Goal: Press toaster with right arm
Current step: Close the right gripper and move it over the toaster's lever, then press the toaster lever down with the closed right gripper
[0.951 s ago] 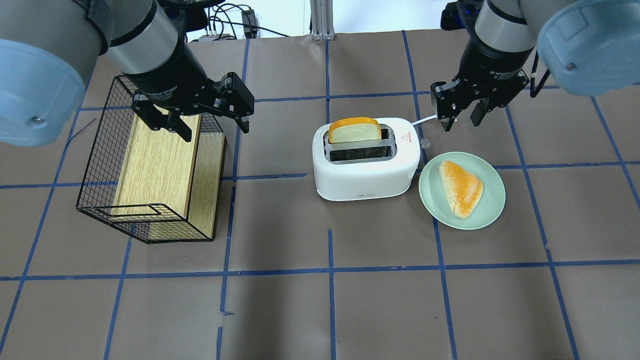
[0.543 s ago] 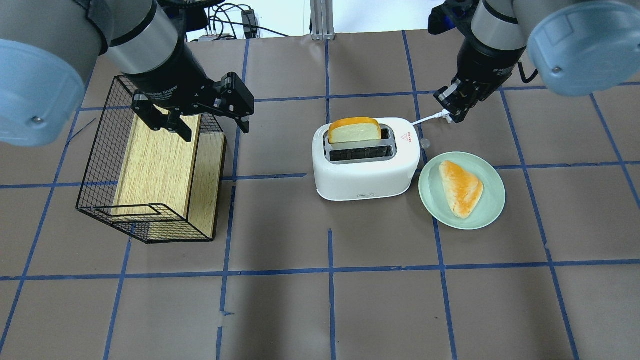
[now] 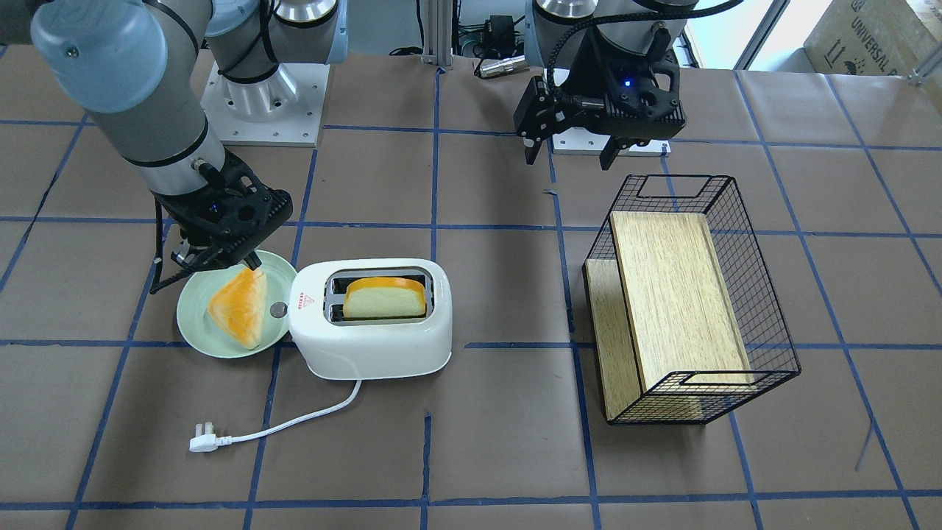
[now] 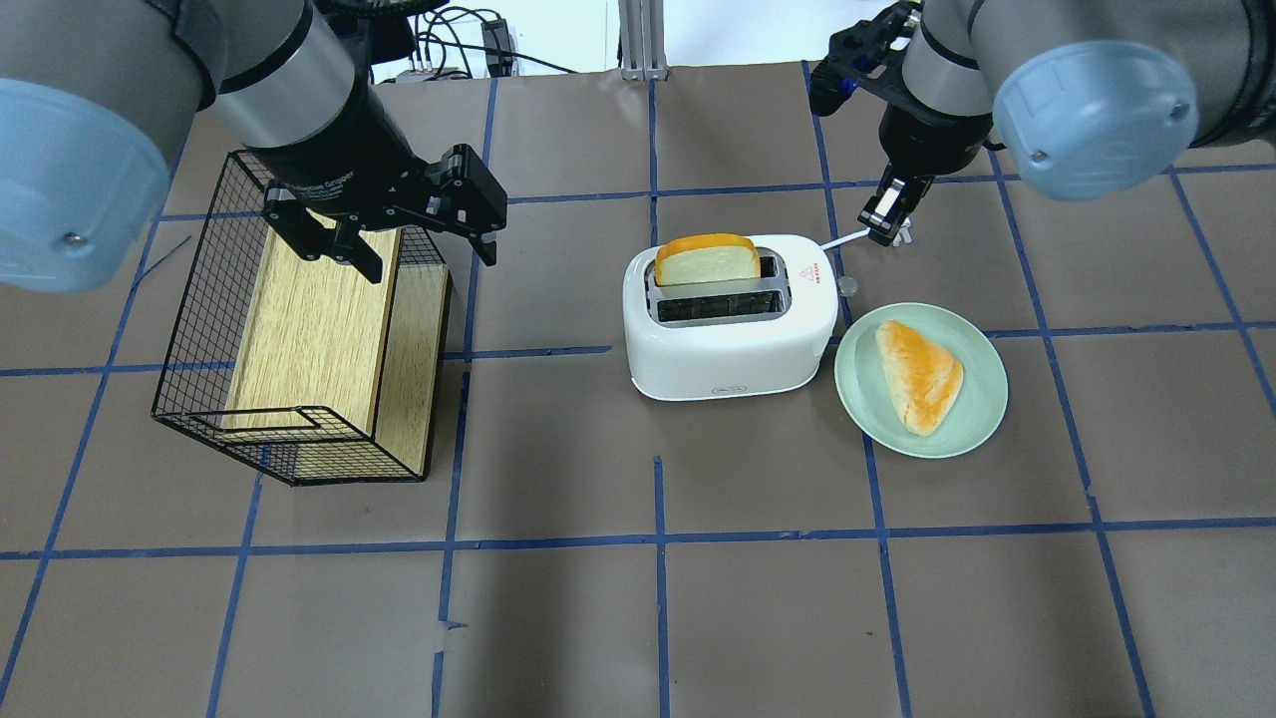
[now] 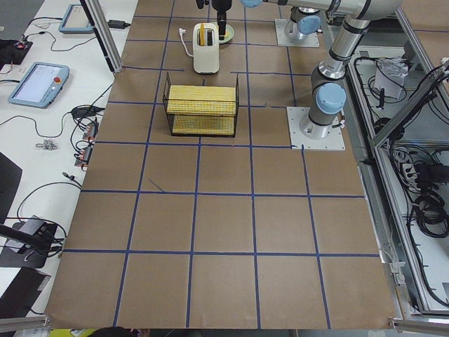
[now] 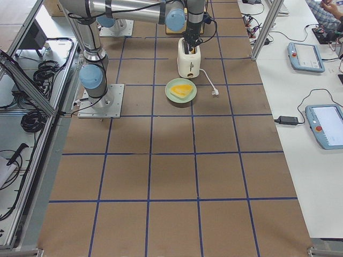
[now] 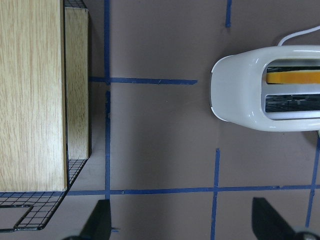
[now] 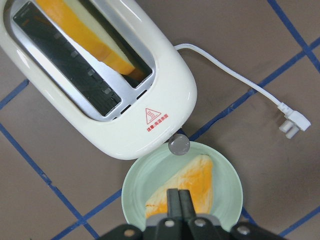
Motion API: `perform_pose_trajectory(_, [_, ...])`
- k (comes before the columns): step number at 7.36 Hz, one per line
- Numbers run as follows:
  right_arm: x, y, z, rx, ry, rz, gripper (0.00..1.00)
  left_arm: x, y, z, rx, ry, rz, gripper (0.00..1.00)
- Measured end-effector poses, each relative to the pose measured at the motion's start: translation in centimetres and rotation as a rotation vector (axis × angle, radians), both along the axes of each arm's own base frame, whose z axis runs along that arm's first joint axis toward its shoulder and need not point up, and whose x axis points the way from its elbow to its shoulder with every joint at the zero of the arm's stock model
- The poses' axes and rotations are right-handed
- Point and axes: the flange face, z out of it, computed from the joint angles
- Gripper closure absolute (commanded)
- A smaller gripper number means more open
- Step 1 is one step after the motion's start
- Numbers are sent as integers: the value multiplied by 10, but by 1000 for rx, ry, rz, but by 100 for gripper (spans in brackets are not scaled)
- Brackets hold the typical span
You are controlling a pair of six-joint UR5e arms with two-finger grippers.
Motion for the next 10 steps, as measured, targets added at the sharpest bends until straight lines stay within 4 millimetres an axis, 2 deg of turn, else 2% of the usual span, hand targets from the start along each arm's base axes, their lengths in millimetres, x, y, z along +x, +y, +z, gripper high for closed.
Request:
perform_pose_trajectory(4, [-3,-17,-70,-44,13,488,98,0,0,0,0,0,0,0])
perform_pose_trajectory(7, [1,-16,-95,-42,11,585,97,0,0,0,0,0,0,0])
perform_pose_trajectory(10, [1,-10,-107,-40,10,594,97,0,0,0,0,0,0,0])
